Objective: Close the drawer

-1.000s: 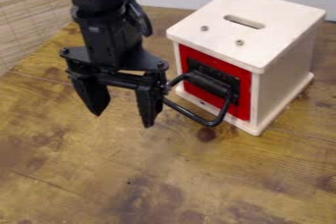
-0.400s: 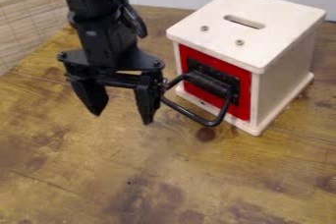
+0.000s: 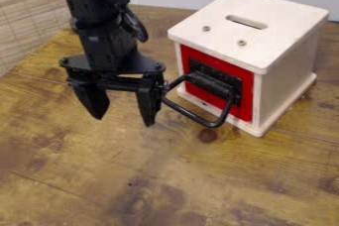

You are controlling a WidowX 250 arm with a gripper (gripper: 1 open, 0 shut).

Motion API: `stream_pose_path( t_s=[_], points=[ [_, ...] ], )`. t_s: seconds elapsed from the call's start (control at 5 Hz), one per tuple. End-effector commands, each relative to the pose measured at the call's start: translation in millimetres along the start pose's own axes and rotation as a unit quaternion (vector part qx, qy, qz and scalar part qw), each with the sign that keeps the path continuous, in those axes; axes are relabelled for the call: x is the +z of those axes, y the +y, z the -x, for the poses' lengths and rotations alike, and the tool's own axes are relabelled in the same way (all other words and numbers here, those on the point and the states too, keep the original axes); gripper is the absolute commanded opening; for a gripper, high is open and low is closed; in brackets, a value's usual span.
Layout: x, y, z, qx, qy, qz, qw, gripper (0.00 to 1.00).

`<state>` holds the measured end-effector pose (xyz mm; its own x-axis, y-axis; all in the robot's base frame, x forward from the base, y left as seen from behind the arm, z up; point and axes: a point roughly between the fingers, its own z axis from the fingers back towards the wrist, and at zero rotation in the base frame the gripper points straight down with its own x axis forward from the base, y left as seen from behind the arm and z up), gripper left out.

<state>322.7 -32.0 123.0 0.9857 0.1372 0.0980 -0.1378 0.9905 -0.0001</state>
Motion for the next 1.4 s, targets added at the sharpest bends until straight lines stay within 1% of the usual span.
stream_pose_path(
  t_s=[0.0,0.2,0.4,0.6,0.8,1.0,1.2],
  points=[
    [20.3,10,-2.0,-0.029,-0.037,-0.009,0.9989,1.00],
    [36.0,16,2.5,-0.066,-0.059,-0.026,0.9958,1.00],
    [48.7,21,4.1,-0.080,-0.074,-0.041,0.9932,1.00],
    [49.4,23,1.3,-0.081,-0.051,-0.057,0.9938,1.00],
    [45.0,20,-3.2,-0.065,-0.031,-0.086,0.9937,1.00],
    [39.9,14,-8.1,-0.062,-0.028,-0.101,0.9926,1.00],
    [49.0,3,2.4,-0.078,-0.035,-0.094,0.9920,1.00]
  ],
)
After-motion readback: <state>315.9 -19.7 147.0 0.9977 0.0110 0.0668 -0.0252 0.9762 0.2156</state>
